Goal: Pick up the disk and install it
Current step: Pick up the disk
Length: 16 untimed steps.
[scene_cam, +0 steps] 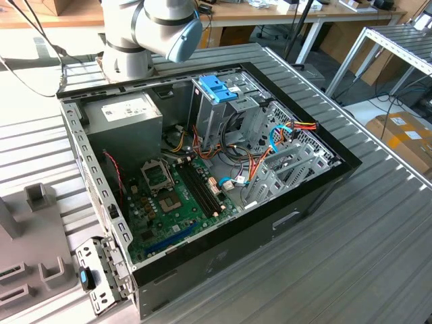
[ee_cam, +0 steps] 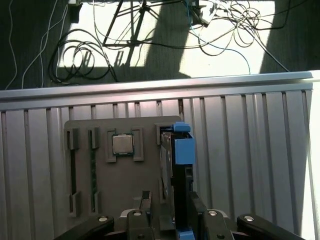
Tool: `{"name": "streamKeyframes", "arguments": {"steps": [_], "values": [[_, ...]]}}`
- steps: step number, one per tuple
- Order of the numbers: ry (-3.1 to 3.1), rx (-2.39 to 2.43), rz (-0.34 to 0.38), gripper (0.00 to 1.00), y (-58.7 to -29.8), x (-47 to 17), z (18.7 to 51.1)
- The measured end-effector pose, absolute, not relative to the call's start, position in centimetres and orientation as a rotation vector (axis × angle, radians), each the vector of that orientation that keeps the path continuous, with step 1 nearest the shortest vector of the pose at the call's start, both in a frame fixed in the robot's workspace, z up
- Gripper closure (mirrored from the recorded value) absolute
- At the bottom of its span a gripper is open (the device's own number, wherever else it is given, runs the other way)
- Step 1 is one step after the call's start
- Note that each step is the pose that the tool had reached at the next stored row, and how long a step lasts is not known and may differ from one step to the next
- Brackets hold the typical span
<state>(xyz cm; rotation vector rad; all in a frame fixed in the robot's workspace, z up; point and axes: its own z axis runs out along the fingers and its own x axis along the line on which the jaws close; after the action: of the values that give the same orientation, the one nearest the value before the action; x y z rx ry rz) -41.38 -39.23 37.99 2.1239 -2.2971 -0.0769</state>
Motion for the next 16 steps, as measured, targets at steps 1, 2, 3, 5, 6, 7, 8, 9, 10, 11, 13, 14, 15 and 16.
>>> {"name": "streamKeyframes", "arguments": {"steps": [1,2,3,5,6,7,8,9,10,11,13,14,15,16], "values": [[-2.297,2.124,-0.077,0.58,-39.23,-41.38,37.95],[-2.297,2.124,-0.077,0.58,-39.23,-41.38,37.92],[-2.297,2.124,-0.077,0.58,-39.23,-41.38,37.9],[-2.297,2.124,-0.077,0.58,-39.23,-41.38,37.86],[-2.297,2.124,-0.077,0.58,-39.23,-41.38,37.84],[-2.297,2.124,-0.077,0.58,-39.23,-41.38,37.83],[-2.297,2.124,-0.077,0.58,-39.23,-41.39,37.81],[-2.297,2.124,-0.077,0.58,-39.23,-41.38,37.79],[-2.297,2.124,-0.077,0.58,-39.23,-41.39,37.78],[-2.297,2.124,-0.077,0.58,-39.23,-41.38,37.75],[-2.297,2.124,-0.077,0.58,-39.23,-41.38,37.71],[-2.297,2.124,-0.077,0.58,-39.23,-41.38,37.69],[-2.297,2.124,-0.077,0.58,-39.23,-41.39,37.67],[-2.297,2.124,-0.077,0.58,-39.23,-41.38,37.64]]}}
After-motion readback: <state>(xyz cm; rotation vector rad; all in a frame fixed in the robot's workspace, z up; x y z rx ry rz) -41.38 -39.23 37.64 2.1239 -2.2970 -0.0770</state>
